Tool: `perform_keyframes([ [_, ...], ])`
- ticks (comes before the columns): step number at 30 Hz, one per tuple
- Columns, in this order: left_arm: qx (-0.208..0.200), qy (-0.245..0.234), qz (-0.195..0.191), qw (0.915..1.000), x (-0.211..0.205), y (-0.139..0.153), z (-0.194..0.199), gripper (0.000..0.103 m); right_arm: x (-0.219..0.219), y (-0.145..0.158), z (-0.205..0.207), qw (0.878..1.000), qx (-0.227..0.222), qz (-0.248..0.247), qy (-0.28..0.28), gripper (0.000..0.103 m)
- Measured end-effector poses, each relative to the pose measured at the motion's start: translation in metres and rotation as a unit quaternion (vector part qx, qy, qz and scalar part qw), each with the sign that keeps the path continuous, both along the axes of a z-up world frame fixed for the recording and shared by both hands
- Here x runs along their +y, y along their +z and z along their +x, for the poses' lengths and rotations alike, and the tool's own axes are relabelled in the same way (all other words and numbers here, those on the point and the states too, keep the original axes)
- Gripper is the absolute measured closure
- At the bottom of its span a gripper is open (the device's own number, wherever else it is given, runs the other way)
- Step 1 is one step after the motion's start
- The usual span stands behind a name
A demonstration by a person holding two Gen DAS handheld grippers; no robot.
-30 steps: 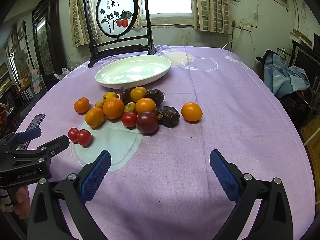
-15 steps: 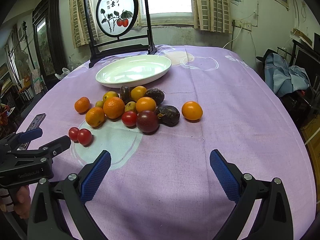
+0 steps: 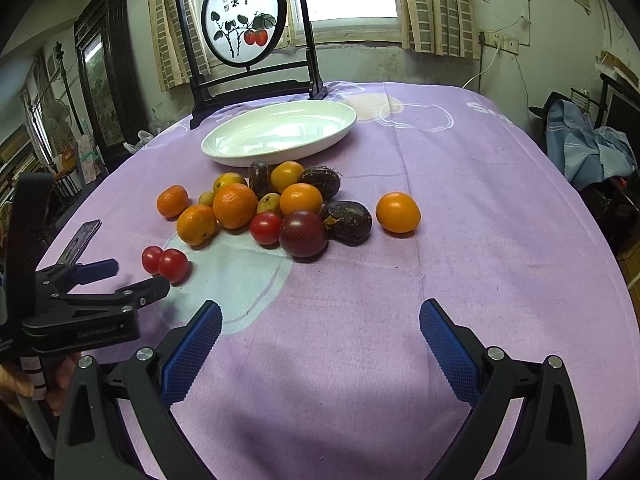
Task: Organize fruits
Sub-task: 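Grasp a red cherry tomato with the left tool while the right tool grasps another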
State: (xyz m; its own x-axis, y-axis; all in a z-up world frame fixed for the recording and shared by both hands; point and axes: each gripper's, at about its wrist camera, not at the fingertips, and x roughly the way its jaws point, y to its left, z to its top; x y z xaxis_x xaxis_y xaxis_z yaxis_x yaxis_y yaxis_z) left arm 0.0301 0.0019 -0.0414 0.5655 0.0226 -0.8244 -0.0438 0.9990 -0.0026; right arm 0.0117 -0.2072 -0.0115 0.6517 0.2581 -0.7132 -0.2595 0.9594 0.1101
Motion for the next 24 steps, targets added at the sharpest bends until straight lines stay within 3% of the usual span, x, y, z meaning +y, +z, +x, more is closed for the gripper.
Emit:
perform_keyframes([
  [8, 0.039, -0.048, -0.024, 0.9978, 0.01, -0.005, 0.014, 0.019, -0.016, -0.003, 0.011, 1.0, 0.013, 0.015, 0.003, 0.003],
  [13, 0.04, -0.064, -0.013, 0.9971, 0.019, -0.005, 0.013, 0.021, -0.014, -0.003, 0.018, 1.0, 0.016, 0.019, 0.012, 0.003],
  [15, 0.047, -0.064, -0.017, 0.9967, 0.024, -0.008, 0.016, 0.03, -0.01, -0.003, 0.02, 0.999, 0.018, 0.02, 0.017, 0.003],
  [24, 0.028, -0.112, -0.027, 0.9929, 0.01, -0.003, 0.037, 0.03, 0.011, 0.0, 0.022, 0.999, 0.019, 0.003, 0.038, 0.003],
])
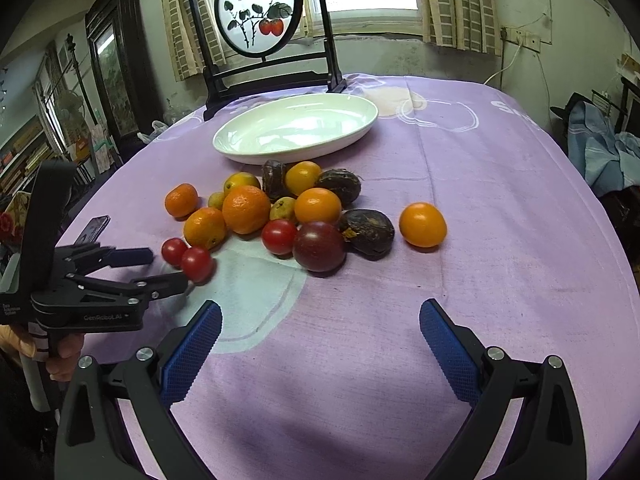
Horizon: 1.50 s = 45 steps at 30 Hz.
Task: Organize fruits
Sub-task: 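Grasp a red cherry tomato with the left tool while the right tool grasps another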
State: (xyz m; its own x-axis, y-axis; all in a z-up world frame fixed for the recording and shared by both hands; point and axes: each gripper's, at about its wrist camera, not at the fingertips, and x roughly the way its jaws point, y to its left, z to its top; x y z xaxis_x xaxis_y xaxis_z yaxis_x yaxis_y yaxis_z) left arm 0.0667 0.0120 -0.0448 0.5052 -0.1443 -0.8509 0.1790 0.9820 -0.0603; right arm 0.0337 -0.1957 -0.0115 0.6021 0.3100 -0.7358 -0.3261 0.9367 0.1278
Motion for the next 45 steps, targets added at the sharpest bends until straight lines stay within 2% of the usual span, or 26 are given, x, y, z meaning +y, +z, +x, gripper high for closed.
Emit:
perform_keyframes([
  [3, -0.007, -0.034, -0.018, 0.9992, -0.01, -0.002, 0.007, 0.033, 0.004, 0.002, -0.001, 1.0, -0.001, -0.007, 0.001, 0.003],
  [7, 0.009, -0.033, -0.048, 0.9983, -0.002, -0.001, 0.01, 0.035, 0.006, 0.006, -0.005, 1.0, -0.006, -0.015, 0.001, 0.003],
  [10, 0.004, -0.033, -0.032, 0.9989, 0.005, -0.002, 0.004, 0.035, 0.005, 0.008, -0.007, 1.0, -0.006, -0.017, -0.002, 0.003],
  [13, 0.004, -0.027, -0.034, 0.999, 0.013, 0.001, -0.002, 0.039, 0.009, 0.006, -0.007, 1.0, -0.003, -0.018, -0.001, 0.003],
  [16, 0.01, -0.019, -0.038, 0.999, 0.021, -0.001, -0.003, 0.049, 0.018, 0.005, -0.008, 1.0, -0.002, -0.02, 0.01, 0.003],
  [18, 0.007, -0.015, -0.036, 0.9992, 0.023, -0.001, -0.003, 0.05, 0.025, 0.005, -0.009, 1.0, -0.003, -0.023, 0.019, 0.003],
  [22, -0.004, -0.013, -0.007, 0.9999, 0.01, -0.003, 0.005, 0.049, 0.032, 0.007, -0.012, 0.999, -0.007, -0.03, 0.028, 0.003],
  [23, -0.007, -0.013, 0.001, 0.9999, 0.007, -0.004, 0.007, 0.052, 0.033, 0.007, -0.012, 0.999, -0.006, -0.031, 0.027, 0.003],
  [25, -0.016, -0.011, 0.018, 0.9996, 0.002, -0.005, 0.012, 0.063, 0.032, 0.007, -0.011, 0.999, -0.005, -0.032, 0.025, 0.003],
  [27, -0.018, -0.013, 0.009, 0.9997, 0.002, -0.003, 0.014, 0.074, 0.032, 0.008, -0.01, 0.999, -0.004, -0.035, 0.021, 0.003],
  [31, -0.026, 0.013, -0.004, 0.9996, 0.014, 0.005, 0.004, 0.075, 0.036, 0.006, -0.008, 0.999, 0.002, -0.043, 0.025, 0.003],
  [34, -0.039, 0.025, -0.024, 0.9986, 0.027, 0.017, -0.011, 0.075, 0.052, 0.0, -0.005, 0.998, 0.013, -0.041, 0.054, 0.003],
  [36, -0.046, 0.036, -0.024, 0.998, 0.034, 0.021, -0.021, 0.075, 0.07, -0.009, 0.001, 0.995, 0.028, -0.048, 0.077, 0.003],
  [37, -0.049, 0.041, -0.027, 0.9976, 0.038, 0.023, -0.025, 0.075, 0.078, -0.014, 0.004, 0.994, 0.034, -0.056, 0.084, 0.005],
  [40, -0.048, 0.051, -0.033, 0.997, 0.047, 0.024, -0.032, 0.075, 0.104, -0.027, 0.015, 0.989, 0.052, -0.087, 0.105, 0.028],
  [45, -0.045, 0.063, -0.042, 0.9961, 0.059, 0.023, -0.037, 0.075, 0.122, -0.027, 0.031, 0.99, 0.053, -0.086, 0.101, 0.036],
])
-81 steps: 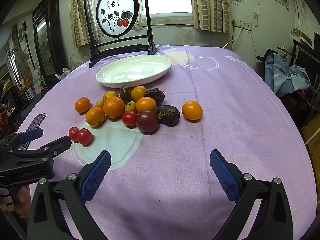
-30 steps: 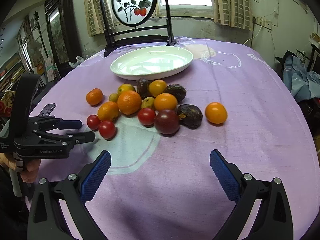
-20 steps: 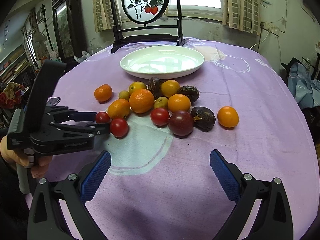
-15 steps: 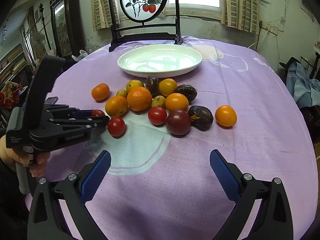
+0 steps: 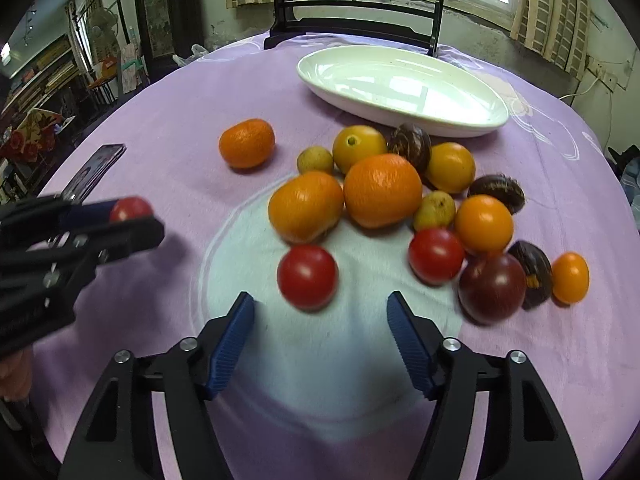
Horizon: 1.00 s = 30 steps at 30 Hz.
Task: Organize fruits
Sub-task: 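Grasp a red cherry tomato with the left tool while the right tool grasps another, then carry both cherry tomatoes onto the white plate and open both tools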
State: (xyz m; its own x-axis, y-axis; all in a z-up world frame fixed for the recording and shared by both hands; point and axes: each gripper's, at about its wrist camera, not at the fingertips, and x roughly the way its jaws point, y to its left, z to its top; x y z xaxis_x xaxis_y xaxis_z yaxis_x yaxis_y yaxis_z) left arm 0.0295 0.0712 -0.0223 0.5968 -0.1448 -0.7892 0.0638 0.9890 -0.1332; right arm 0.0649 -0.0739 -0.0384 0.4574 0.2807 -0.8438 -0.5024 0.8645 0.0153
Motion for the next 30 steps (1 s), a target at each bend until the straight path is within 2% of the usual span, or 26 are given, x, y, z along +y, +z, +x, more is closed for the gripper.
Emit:
perform_keyframes([
  [3, 0.002, 0.004, -0.003, 1.0, 0.002, -0.001, -0.002, 0.075, 0.007, 0.0, 0.007, 1.0, -0.008, -0.003, -0.007, 0.052],
  [4, 0.003, 0.005, -0.003, 1.0, 0.003, -0.001, -0.003, 0.075, 0.008, 0.001, 0.007, 1.0, -0.008, 0.002, -0.006, 0.068],
  [5, 0.003, 0.006, -0.003, 1.0, 0.003, -0.001, -0.004, 0.075, 0.008, 0.002, 0.008, 1.0, -0.008, 0.009, -0.006, 0.074],
  [10, 0.0, 0.002, 0.007, 1.0, -0.001, 0.006, -0.006, 0.075, -0.01, 0.012, -0.001, 0.999, -0.015, 0.032, -0.017, 0.074],
  [13, -0.009, -0.007, 0.014, 0.9998, -0.005, 0.023, 0.008, 0.075, -0.036, 0.036, -0.006, 0.997, -0.029, 0.074, -0.024, 0.074],
  [16, -0.038, -0.008, 0.022, 0.999, -0.015, 0.052, 0.041, 0.075, -0.06, 0.07, 0.005, 0.992, -0.066, 0.098, -0.036, 0.074],
  [17, -0.042, -0.008, 0.024, 0.9988, -0.018, 0.058, 0.054, 0.075, -0.066, 0.083, 0.017, 0.991, -0.082, 0.098, -0.042, 0.074],
  [20, -0.047, -0.005, 0.043, 0.9979, -0.037, 0.069, 0.108, 0.075, -0.068, 0.098, 0.057, 0.989, -0.1, 0.092, -0.051, 0.074],
  [22, -0.026, 0.008, 0.05, 0.9983, -0.045, 0.063, 0.15, 0.075, -0.061, 0.095, 0.087, 0.99, -0.101, 0.078, -0.057, 0.074],
  [25, -0.001, 0.033, 0.046, 0.9984, -0.047, 0.051, 0.199, 0.075, -0.048, 0.079, 0.132, 0.994, -0.073, 0.063, -0.057, 0.074],
  [30, 0.031, 0.039, 0.068, 0.9964, -0.05, 0.027, 0.247, 0.073, -0.03, 0.049, 0.173, 0.997, -0.034, 0.04, -0.056, 0.072],
])
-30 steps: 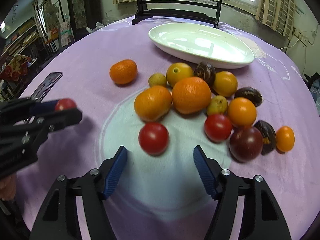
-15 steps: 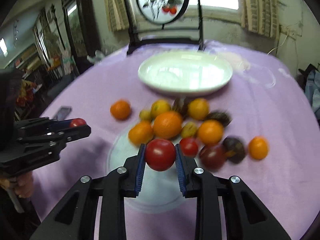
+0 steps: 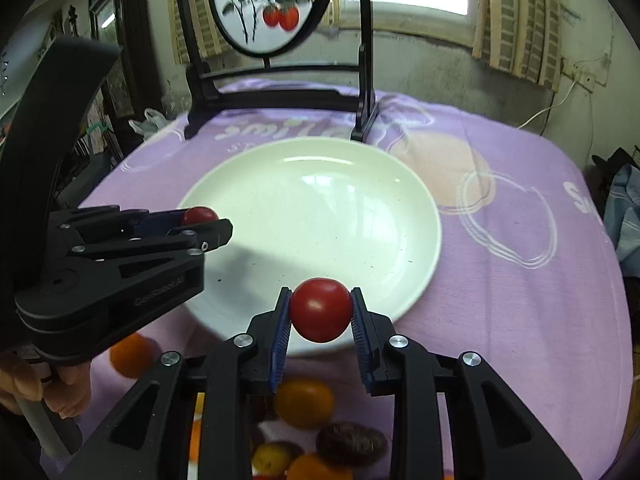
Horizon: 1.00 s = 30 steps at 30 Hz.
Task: Organize fruits
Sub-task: 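Carry both cherry tomatoes onto the white plate and open both tools, then grasp the dark red tomato with the right tool while the left tool grasps a mandarin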
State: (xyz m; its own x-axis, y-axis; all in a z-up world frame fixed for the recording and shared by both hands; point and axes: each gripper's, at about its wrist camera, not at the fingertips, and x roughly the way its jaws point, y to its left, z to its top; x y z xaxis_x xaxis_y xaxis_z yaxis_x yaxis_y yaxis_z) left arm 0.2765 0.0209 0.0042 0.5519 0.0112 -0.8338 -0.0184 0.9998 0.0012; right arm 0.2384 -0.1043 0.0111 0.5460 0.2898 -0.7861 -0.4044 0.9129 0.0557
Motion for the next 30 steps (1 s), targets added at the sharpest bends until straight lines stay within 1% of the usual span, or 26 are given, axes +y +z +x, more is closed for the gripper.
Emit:
perform_keyframes([
  [3, 0.024, 0.002, -0.002, 0.9997, 0.0, -0.018, 0.014, 0.073, 0.011, -0.019, 0.012, 1.0, 0.026, -0.012, 0.003, 0.072],
  [4, 0.029, 0.005, -0.002, 0.9996, 0.001, -0.022, 0.017, 0.072, 0.014, -0.024, 0.014, 0.999, 0.03, -0.015, 0.005, 0.068],
  [5, 0.031, 0.006, -0.003, 0.9995, 0.001, -0.024, 0.017, 0.063, 0.016, -0.028, 0.016, 0.999, 0.033, -0.018, 0.007, 0.056],
  [6, 0.033, 0.009, -0.001, 0.9994, 0.002, -0.025, 0.016, 0.048, 0.017, -0.03, 0.015, 0.999, 0.034, -0.022, 0.005, 0.049],
  [7, 0.029, 0.013, 0.002, 0.9995, 0.002, -0.023, 0.013, 0.041, 0.017, -0.028, 0.014, 0.999, 0.029, -0.022, 0.002, 0.042],
  [8, 0.021, 0.015, 0.003, 0.9997, 0.003, -0.018, 0.008, 0.036, 0.014, -0.025, 0.01, 1.0, 0.018, -0.019, -0.001, 0.041],
  [10, 0.006, 0.015, 0.005, 0.9998, 0.003, -0.006, -0.004, 0.032, 0.009, -0.016, 0.001, 1.0, 0.008, -0.018, 0.0, 0.042],
  [11, 0.004, 0.018, 0.006, 0.9998, 0.004, 0.0, -0.011, 0.028, 0.004, -0.011, -0.006, 1.0, 0.005, -0.014, 0.0, 0.041],
  [12, 0.0, 0.022, 0.005, 0.9998, 0.005, 0.006, -0.019, 0.027, -0.001, -0.006, -0.012, 1.0, 0.001, -0.009, -0.001, 0.041],
  [13, -0.007, 0.022, 0.0, 0.9997, 0.006, 0.013, -0.03, 0.026, -0.008, -0.001, -0.021, 1.0, -0.003, -0.004, -0.005, 0.041],
  [14, -0.015, 0.018, -0.004, 0.9997, 0.006, 0.019, -0.041, 0.023, -0.016, 0.004, -0.029, 1.0, -0.008, 0.001, -0.008, 0.04],
  [17, -0.045, 0.012, 0.004, 0.9989, 0.003, 0.032, -0.08, 0.015, -0.036, 0.014, -0.057, 1.0, -0.022, 0.013, -0.015, 0.037],
  [21, -0.057, 0.006, -0.002, 0.9983, 0.002, 0.03, -0.127, 0.014, -0.059, 0.014, -0.099, 0.999, -0.035, 0.008, -0.021, 0.034],
  [22, -0.056, 0.005, -0.006, 0.9984, 0.002, 0.026, -0.139, 0.014, -0.063, 0.012, -0.109, 0.999, -0.037, 0.007, -0.025, 0.032],
  [24, -0.05, 0.003, -0.011, 0.9987, 0.002, 0.018, -0.156, 0.014, -0.071, 0.008, -0.129, 0.999, -0.038, 0.01, -0.028, 0.032],
  [27, -0.041, 0.004, -0.009, 0.9991, 0.002, 0.002, -0.179, 0.014, -0.077, -0.004, -0.155, 0.999, -0.031, 0.014, -0.029, 0.031],
  [30, -0.037, 0.002, 0.002, 0.9993, 0.001, -0.009, -0.196, 0.014, -0.076, -0.017, -0.17, 0.999, -0.018, 0.015, -0.028, 0.031],
])
